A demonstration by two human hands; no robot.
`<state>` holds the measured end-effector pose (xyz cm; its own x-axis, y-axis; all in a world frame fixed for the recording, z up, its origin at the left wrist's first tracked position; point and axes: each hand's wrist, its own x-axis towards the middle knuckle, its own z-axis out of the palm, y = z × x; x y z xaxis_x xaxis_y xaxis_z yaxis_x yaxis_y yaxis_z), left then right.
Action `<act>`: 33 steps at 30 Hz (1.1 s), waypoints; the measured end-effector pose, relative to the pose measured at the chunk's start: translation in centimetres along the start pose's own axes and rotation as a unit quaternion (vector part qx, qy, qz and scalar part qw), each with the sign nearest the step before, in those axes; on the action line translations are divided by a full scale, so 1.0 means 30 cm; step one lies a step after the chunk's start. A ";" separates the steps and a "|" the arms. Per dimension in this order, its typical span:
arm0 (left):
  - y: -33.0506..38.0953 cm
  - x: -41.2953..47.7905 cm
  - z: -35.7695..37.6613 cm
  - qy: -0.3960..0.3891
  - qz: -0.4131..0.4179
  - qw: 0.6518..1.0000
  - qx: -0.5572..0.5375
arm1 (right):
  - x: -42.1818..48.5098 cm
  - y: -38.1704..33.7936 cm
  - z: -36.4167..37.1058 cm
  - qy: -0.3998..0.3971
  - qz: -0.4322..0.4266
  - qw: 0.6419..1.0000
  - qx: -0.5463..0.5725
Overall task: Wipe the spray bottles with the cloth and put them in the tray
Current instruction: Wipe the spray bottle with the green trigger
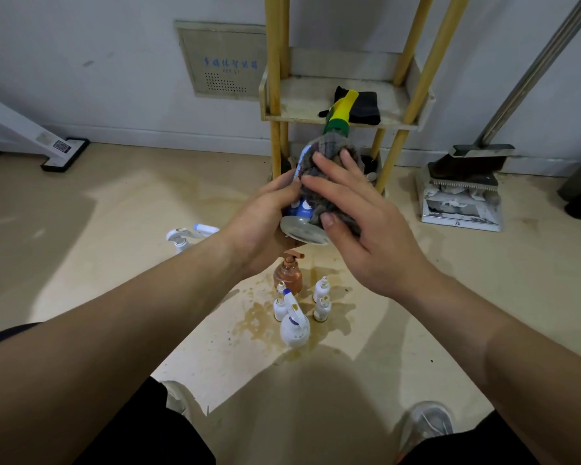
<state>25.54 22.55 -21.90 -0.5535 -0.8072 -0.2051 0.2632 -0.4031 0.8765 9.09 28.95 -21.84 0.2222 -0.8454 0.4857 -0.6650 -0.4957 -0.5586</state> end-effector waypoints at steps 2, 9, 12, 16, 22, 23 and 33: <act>0.013 0.001 -0.003 -0.003 -0.009 1.000 -0.002 | 0.001 -0.006 0.001 0.017 0.010 1.000 0.022; 0.030 0.014 0.007 0.071 -0.006 0.996 0.044 | -0.003 -0.002 0.034 0.110 0.200 0.948 0.220; 0.033 0.018 0.005 0.096 -0.001 0.994 0.048 | -0.022 0.003 0.061 0.102 0.257 0.923 0.269; 0.037 0.025 -0.003 0.129 -0.002 0.991 0.034 | -0.044 -0.028 0.080 0.072 0.180 0.969 0.153; 0.038 0.024 -0.001 0.121 -0.028 0.992 0.016 | -0.024 -0.022 0.071 0.074 0.117 0.989 0.052; 0.046 0.024 -0.007 0.112 -0.030 0.993 0.020 | -0.020 -0.014 0.067 0.089 0.146 0.981 0.093; 0.046 0.015 -0.027 0.066 -0.023 0.998 -0.006 | 0.013 -0.021 0.022 0.154 0.278 0.847 0.426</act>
<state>26.29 21.29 -21.14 -0.4559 -0.8374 -0.3014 0.2506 -0.4457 0.8594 10.05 28.81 -21.74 -0.2398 -0.9685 0.0666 0.1790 -0.1116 -0.9775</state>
